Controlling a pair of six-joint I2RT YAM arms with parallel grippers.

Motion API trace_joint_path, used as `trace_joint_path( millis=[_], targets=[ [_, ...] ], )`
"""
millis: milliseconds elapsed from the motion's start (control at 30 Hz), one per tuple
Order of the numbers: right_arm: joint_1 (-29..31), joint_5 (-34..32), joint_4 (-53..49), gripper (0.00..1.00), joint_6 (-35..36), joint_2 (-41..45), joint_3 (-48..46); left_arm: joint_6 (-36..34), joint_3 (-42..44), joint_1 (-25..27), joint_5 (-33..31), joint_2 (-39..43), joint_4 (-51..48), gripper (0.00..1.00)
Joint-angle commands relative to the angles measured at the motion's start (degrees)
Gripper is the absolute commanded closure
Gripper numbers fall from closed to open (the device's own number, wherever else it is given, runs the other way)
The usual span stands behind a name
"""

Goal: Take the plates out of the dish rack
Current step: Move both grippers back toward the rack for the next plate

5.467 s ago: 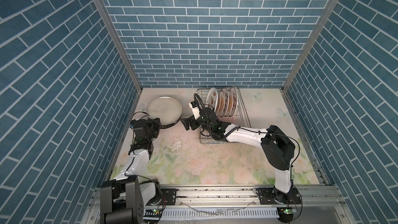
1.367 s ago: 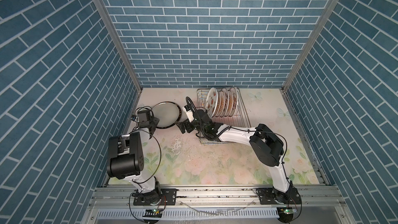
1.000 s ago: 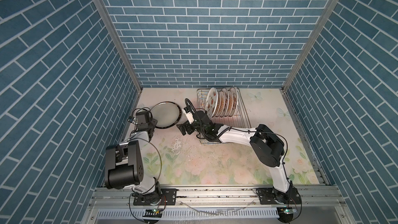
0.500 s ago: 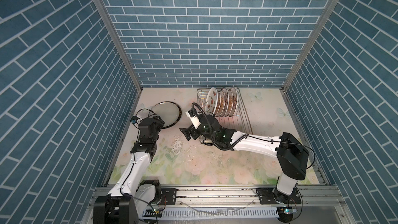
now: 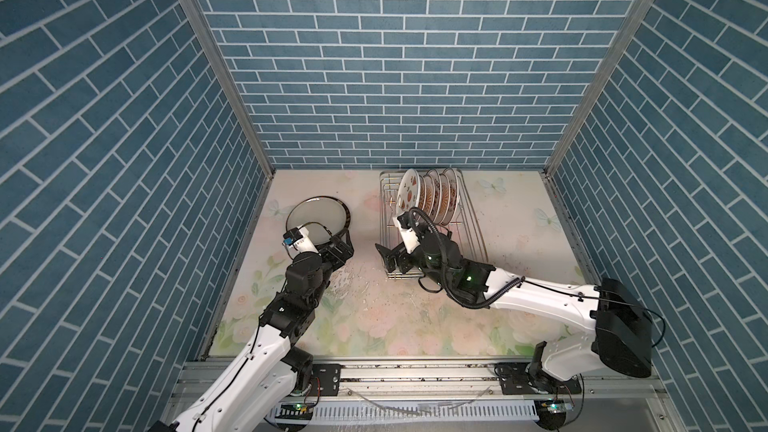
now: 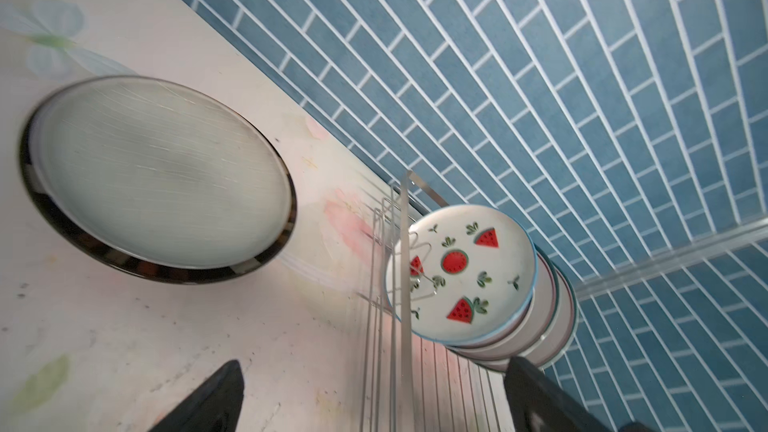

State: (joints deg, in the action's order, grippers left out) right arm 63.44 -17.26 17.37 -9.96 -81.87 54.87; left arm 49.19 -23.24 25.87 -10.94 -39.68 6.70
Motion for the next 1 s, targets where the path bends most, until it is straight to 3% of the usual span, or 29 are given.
trace_joint_path(
  millis=[0, 167, 300, 400, 567, 667, 833, 967],
  targets=[
    [-0.39, -5.23, -4.97, 0.01, 1.17, 5.98, -1.73, -3.02, 0.73, 3.98, 0.29, 1.19, 5.08, 0.00],
    [-0.68, -4.78, -6.83, 0.01, 1.04, 15.37, -7.67, -4.98, 1.07, 6.89, 10.50, -0.64, 13.16, 0.00],
    [-1.61, -8.74, -4.08, 0.01, 0.21, 20.34, -12.13, -6.53, 0.88, 9.79, 12.14, -2.87, 17.67, 0.00],
    [-2.31, -11.83, -6.87, 0.01, -0.36, 20.53, -10.98, -6.60, 0.29, 10.94, 13.90, -5.65, 22.22, 0.00],
    [-4.33, -11.73, -9.83, 0.01, -3.58, 17.97, -7.57, -6.02, 0.50, 14.19, 17.77, -12.74, 33.20, 0.00],
    [-6.25, -10.38, -8.01, 0.01, -4.68, 16.04, -7.21, -6.35, 0.22, 14.74, 19.15, -15.60, 34.49, 0.00],
    [-11.66, -4.24, -10.20, 0.04, -7.21, 11.04, -2.47, -7.93, 0.52, 14.74, 13.29, -15.20, 29.19, 0.00],
    [-12.70, -5.49, -13.65, 0.09, -7.31, 6.00, 3.74, -7.44, 2.29, 14.74, 8.96, -15.16, 30.58, 0.00]
  ],
)
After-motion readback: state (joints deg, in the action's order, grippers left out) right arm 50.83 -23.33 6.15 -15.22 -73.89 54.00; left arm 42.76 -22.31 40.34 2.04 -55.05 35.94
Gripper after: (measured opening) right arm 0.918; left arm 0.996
